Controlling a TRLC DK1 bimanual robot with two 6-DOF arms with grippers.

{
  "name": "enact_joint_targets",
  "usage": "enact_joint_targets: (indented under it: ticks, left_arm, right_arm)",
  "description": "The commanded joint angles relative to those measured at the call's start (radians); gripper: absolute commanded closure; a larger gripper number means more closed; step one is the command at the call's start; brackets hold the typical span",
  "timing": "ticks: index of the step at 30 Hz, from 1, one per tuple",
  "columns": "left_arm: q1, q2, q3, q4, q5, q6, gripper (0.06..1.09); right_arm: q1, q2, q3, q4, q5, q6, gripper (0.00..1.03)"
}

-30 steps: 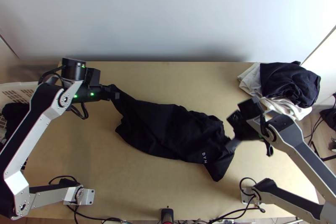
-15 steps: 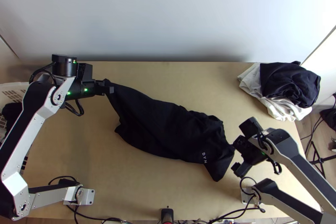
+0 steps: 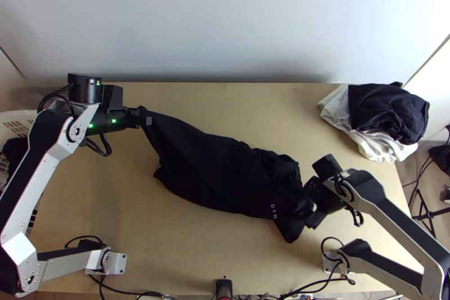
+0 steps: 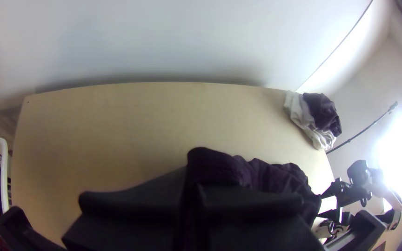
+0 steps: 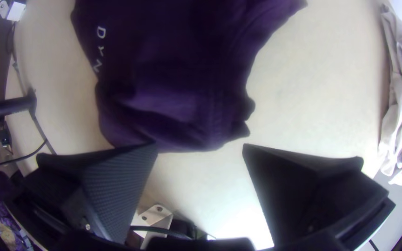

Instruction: Fold the t-shirt

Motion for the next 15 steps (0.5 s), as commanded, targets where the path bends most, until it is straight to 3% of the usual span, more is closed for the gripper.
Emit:
enact_joint_targets:
  ticks: [1,6,12,15]
  left_arm:
    - [0.000,-0.010,-0.008,-0.005,-0.003,0.003,1.05]
    - [0.001,-0.015,-0.014,-0.006,-0.004,0.006,1.05]
    - [0.001,-0.018,-0.017,-0.005,-0.004,0.009,1.05]
    - [0.006,-0.021,-0.003,-0.005,-0.004,0.012,1.05]
  right_arm:
    - [-0.002,0.071,-0.004,0.068,-0.007,0.002,0.36]
    - [-0.024,0.105,-0.007,0.073,-0.045,0.003,0.58]
    - [-0.033,0.091,0.028,0.089,-0.054,0.003,0.98]
    - [-0.042,0.067,0.090,0.089,-0.053,0.003,1.00]
